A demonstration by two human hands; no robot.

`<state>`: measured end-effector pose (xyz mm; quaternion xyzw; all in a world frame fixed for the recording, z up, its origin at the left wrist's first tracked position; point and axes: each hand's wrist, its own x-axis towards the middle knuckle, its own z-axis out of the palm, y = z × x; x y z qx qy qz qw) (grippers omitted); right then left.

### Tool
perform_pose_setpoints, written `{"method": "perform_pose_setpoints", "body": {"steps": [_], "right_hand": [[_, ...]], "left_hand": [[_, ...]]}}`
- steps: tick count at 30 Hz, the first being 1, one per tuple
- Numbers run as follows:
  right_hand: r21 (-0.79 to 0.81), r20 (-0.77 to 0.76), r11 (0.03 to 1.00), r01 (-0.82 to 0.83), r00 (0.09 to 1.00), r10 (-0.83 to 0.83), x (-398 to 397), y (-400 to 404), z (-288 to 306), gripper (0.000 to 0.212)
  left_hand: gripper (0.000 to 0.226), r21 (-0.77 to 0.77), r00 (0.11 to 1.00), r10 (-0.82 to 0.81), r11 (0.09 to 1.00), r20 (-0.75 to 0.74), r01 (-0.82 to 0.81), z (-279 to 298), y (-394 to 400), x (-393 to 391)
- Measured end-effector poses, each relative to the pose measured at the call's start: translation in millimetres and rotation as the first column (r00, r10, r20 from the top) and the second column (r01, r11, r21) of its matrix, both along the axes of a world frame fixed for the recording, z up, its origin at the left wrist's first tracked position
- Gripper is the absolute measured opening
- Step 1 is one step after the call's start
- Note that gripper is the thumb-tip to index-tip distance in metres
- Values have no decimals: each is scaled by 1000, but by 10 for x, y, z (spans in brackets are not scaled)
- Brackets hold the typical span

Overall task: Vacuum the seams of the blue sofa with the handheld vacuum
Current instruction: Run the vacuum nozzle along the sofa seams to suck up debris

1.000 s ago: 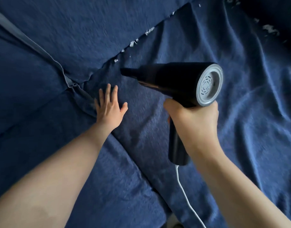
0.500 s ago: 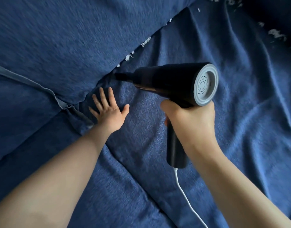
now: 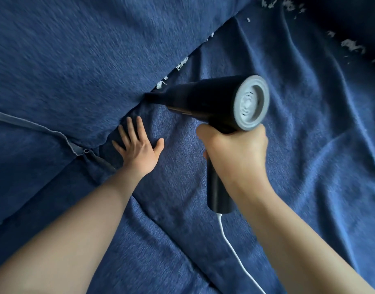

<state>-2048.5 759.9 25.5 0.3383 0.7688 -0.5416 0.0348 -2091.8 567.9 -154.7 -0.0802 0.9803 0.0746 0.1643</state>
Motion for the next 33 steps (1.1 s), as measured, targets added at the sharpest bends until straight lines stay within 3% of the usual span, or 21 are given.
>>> {"method": "perform_pose_setpoints", "body": {"steps": [11,18,22,26,33], "right_hand": [[-41,24,997,65,998,-64,-165,-183,-131,34],[-66,39,990,121,992,-118,21,20,-93,24],[-53,23,990,128,992,-127,36,137,-77,24],[-76,40,986,147,989,-145,-3,143,-103,20],[-144,101,966,212,975,-199,-139,111,-176,22]], "left_hand": [[91,-53,1000,-11,999,2,11,-9,17,12],[89,-32,1000,0,999,0,0,0,8,11],[88,-1,995,-94,996,-24,94,44,178,-201],[91,-65,996,-18,998,84,24,27,515,-441],[93,-91,998,-24,995,56,29,-30,509,-434]]}}
